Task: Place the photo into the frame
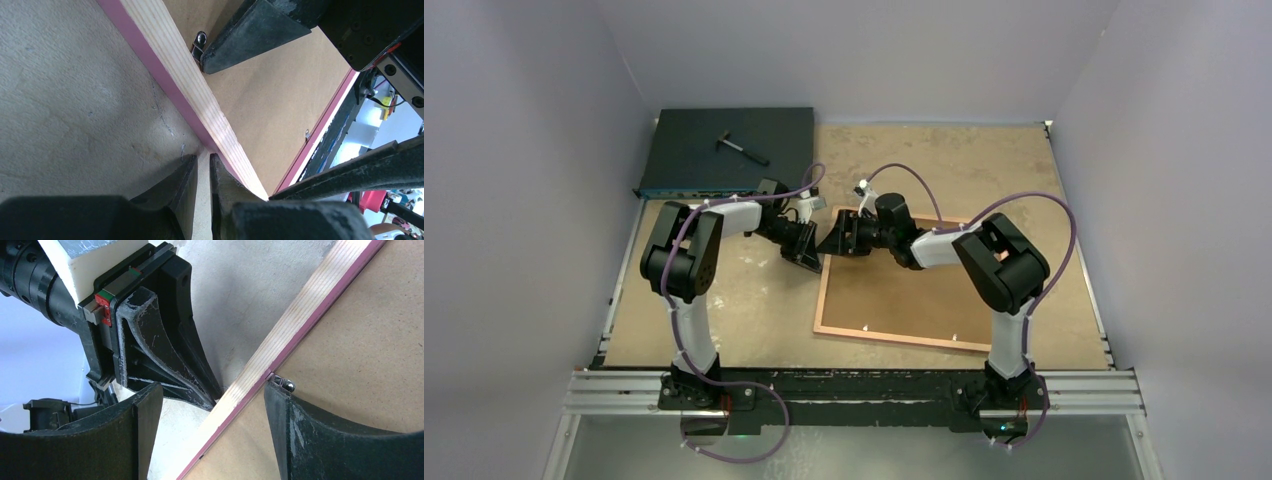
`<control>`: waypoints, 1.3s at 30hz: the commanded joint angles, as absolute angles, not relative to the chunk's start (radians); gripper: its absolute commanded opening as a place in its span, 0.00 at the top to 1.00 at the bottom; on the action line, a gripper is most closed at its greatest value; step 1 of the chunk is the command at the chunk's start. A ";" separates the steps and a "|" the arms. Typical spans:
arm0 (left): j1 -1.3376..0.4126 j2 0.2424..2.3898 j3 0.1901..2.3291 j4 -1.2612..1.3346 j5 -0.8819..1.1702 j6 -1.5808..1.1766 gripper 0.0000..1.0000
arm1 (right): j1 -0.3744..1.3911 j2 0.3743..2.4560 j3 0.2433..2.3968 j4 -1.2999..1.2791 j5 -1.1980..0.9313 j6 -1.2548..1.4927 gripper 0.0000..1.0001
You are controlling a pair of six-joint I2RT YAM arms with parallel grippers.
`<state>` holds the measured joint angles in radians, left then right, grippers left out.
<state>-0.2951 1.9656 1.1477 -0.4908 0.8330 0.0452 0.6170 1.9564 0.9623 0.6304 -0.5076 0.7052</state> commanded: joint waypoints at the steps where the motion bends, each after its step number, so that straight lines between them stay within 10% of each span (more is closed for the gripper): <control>1: -0.299 1.945 1.160 -0.486 0.829 0.066 0.87 | 0.624 1.984 0.974 0.610 -0.461 0.712 0.23; 28: -0.285 1.912 1.222 -0.576 0.842 0.118 0.90 | 0.621 1.900 0.990 0.563 -0.502 0.696 0.15; 39: -0.276 1.819 1.221 -0.720 0.712 0.335 0.86 | 0.371 1.552 0.944 0.169 -0.099 0.713 0.01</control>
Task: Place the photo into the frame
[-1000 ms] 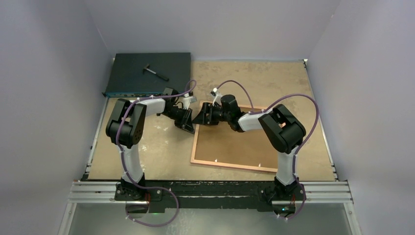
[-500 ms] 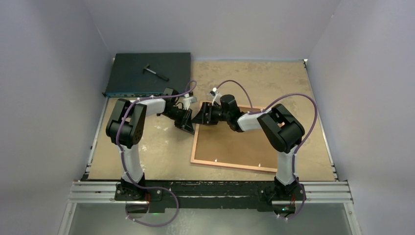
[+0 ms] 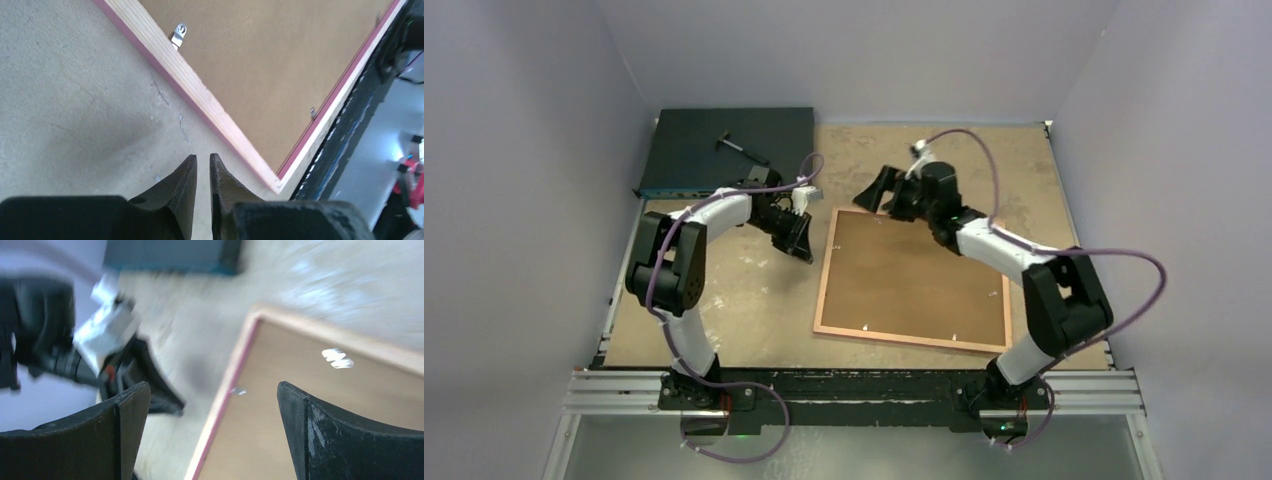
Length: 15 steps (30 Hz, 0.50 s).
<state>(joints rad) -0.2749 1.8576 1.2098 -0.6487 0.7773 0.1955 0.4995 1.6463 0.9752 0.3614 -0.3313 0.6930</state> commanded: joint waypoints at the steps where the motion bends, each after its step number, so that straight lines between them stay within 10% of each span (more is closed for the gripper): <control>1: -0.283 1.814 1.209 -0.719 0.682 0.357 0.86 | 0.333 1.538 0.937 0.118 -0.054 0.720 0.01; 15: -0.481 1.744 1.044 -0.660 0.399 0.516 0.85 | -0.175 1.430 0.798 -0.016 0.167 0.681 0.01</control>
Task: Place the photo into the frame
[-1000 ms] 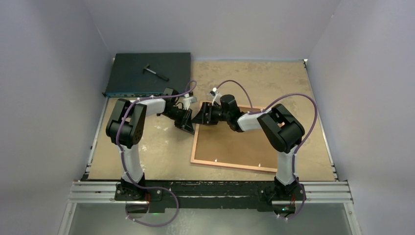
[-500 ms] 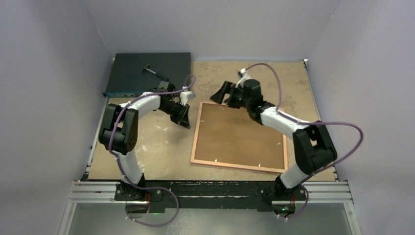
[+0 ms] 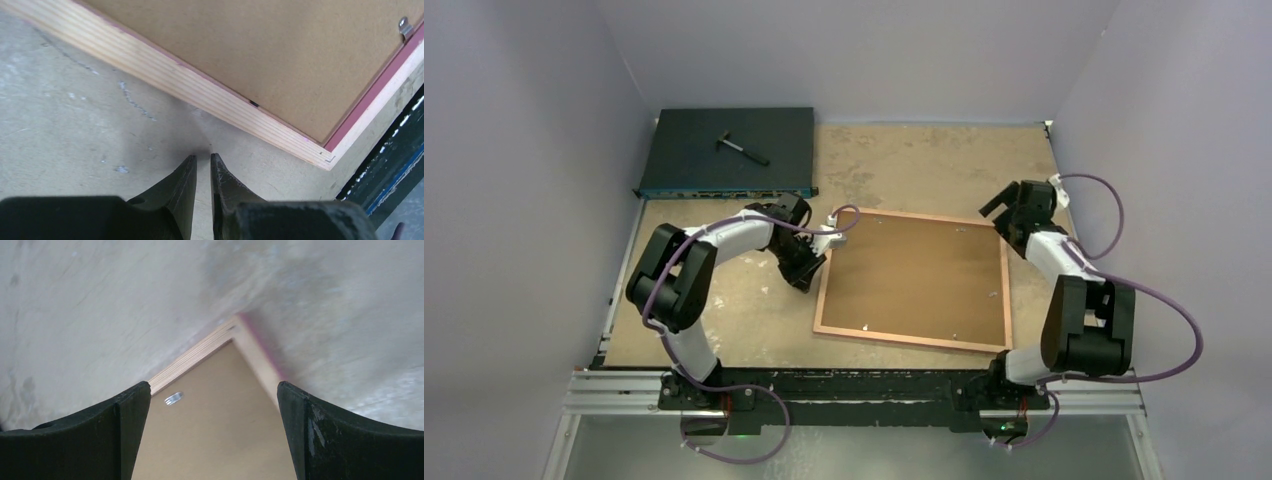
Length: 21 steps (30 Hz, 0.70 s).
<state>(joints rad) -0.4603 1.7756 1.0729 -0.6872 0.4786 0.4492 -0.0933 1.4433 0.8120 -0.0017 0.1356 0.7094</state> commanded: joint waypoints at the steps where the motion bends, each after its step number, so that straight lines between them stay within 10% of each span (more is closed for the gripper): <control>1: -0.485 1.747 1.043 -0.659 0.393 0.521 0.85 | -0.195 1.441 0.796 -0.010 0.162 0.676 0.01; 21: -0.731 1.918 1.159 -0.582 0.406 0.441 0.84 | 0.006 1.843 1.093 0.084 -0.047 0.703 0.01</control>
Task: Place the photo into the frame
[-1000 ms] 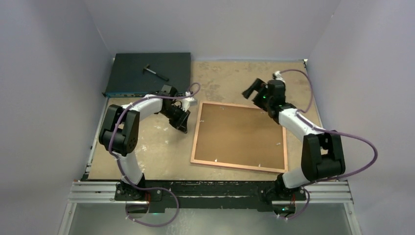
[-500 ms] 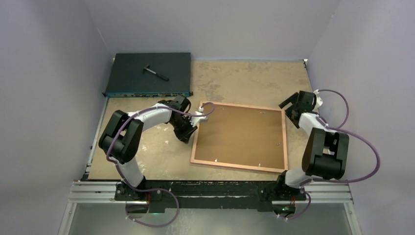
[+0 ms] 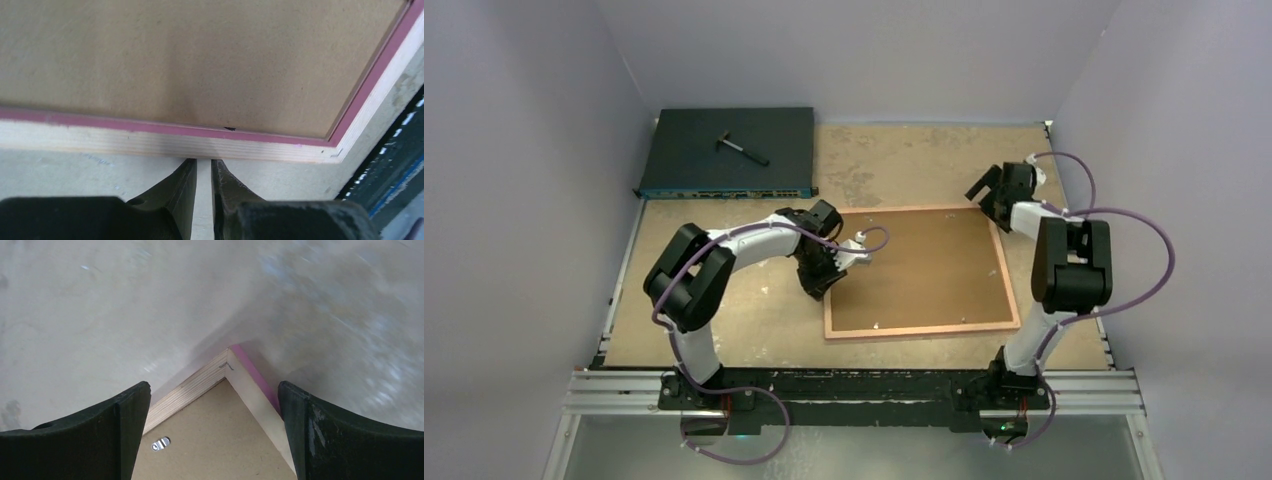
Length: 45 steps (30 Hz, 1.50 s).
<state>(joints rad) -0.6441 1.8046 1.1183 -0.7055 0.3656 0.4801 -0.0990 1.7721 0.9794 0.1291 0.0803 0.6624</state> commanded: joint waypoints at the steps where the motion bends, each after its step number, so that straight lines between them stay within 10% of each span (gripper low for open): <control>1: -0.752 1.936 1.178 -0.575 0.405 0.431 0.84 | 0.034 1.867 1.126 0.081 -0.055 0.703 0.01; 18: -0.843 1.898 1.369 -0.779 0.579 0.357 0.57 | 0.173 2.149 1.519 0.002 -0.215 0.597 0.01; 27: -0.600 1.721 1.444 -1.078 0.687 0.518 0.55 | 0.175 2.135 1.513 0.002 -0.258 0.569 0.01; 45: -0.332 1.987 1.450 -0.607 0.636 0.235 0.69 | 0.251 1.747 1.198 0.070 -0.277 0.661 0.01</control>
